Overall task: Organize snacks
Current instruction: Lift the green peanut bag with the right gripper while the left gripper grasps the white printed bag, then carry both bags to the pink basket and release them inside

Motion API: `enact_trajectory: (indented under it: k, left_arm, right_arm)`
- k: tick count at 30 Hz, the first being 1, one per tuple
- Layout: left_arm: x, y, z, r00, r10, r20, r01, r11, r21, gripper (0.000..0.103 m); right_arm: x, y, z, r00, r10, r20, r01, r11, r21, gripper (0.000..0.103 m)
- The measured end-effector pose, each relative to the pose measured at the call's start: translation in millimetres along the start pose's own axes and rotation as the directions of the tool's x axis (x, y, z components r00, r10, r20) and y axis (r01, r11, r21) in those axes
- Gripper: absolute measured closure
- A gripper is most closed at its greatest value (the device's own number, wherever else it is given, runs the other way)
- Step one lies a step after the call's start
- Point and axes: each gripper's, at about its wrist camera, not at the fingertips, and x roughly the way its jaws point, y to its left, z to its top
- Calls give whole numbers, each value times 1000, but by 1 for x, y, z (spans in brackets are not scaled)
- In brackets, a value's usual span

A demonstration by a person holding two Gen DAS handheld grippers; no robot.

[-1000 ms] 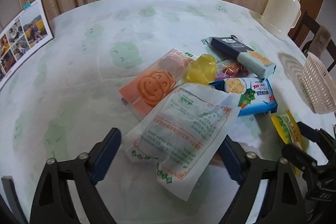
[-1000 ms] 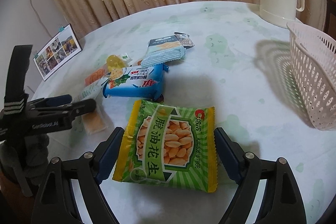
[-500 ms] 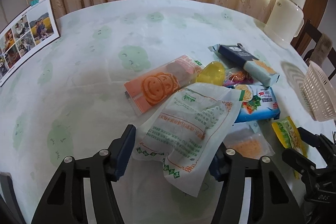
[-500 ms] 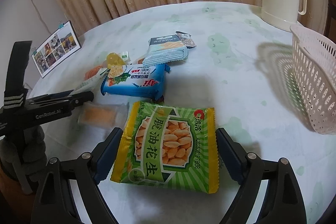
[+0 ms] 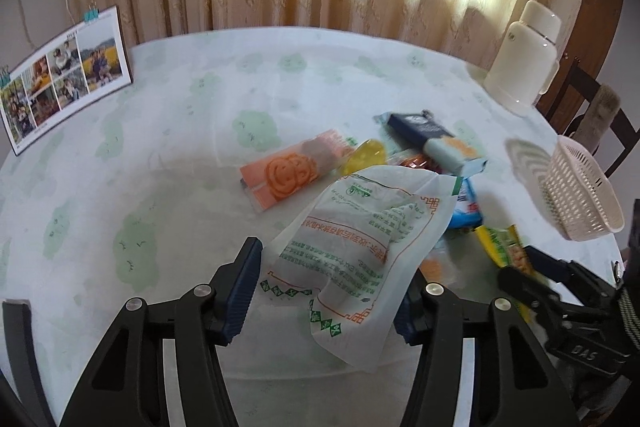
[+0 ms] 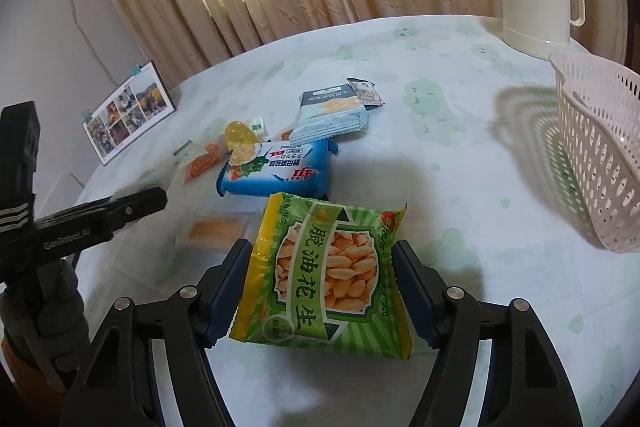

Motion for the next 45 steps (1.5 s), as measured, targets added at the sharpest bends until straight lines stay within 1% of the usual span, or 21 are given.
enact_trajectory:
  k: [3,7,11,16,20,24,29,32,34,35,36,37,39,41,42,45]
  left_arm:
    - [-10,-10,3,1000,3,26,-4,1000,16,49]
    - [-16,-21,4,999,-2,35,1,1000,28,49]
    - [-21,-32,6,999,-10,48,8,999,43,49]
    - [-25,-48,9,998,-27,57,24,998,59,49]
    - [-27,-63,12,997,-45,63,40,996,78,49]
    - [-30,-77,15,996,-57,68,51,994,96,49]
    - [-30,-96,19,995,-71,68,62,991,122,49]
    - [-29,-110,21,995,-81,66,71,988,139,49]
    - [-27,-119,23,994,-88,64,77,985,152,49]
    - [-27,-124,25,994,-91,64,80,984,159,49]
    - [-26,-130,27,994,-95,62,83,982,168,49]
    - [-25,-134,28,993,-98,62,86,981,173,49]
    - [-24,-146,30,993,-107,59,94,978,188,49]
    - [-22,-158,33,992,-117,55,103,973,206,49]
    - [-22,-165,34,991,-122,54,108,970,217,49]
    - [-19,-186,36,989,-140,49,124,961,249,49]
  right_arm:
    - [-2,-2,-1,1000,15,8,-15,1000,11,33]
    - [-11,-6,1,998,42,40,-43,999,30,33]
    - [-28,-11,4,994,61,89,-65,997,48,33]
    - [-59,-25,14,983,47,179,-61,995,73,33]
    - [-87,-42,24,964,-15,265,-13,994,105,33]
    - [-109,-69,32,939,-107,327,56,985,162,33]
    - [-121,-100,40,917,-194,350,119,968,223,33]
    - [-124,-120,44,902,-251,351,170,954,246,31]
    - [-124,-132,43,896,-275,349,188,946,265,24]
    - [-125,-139,43,894,-280,349,187,943,277,22]
    - [-125,-145,42,895,-279,350,179,940,290,18]
    - [-126,-151,40,895,-278,348,171,936,307,15]
    - [-127,-163,38,897,-273,347,152,929,339,15]
    - [-130,-173,35,894,-272,356,135,922,364,15]
    - [-131,-176,33,891,-276,360,132,918,375,15]
    - [-139,-183,28,865,-316,389,151,905,399,15]
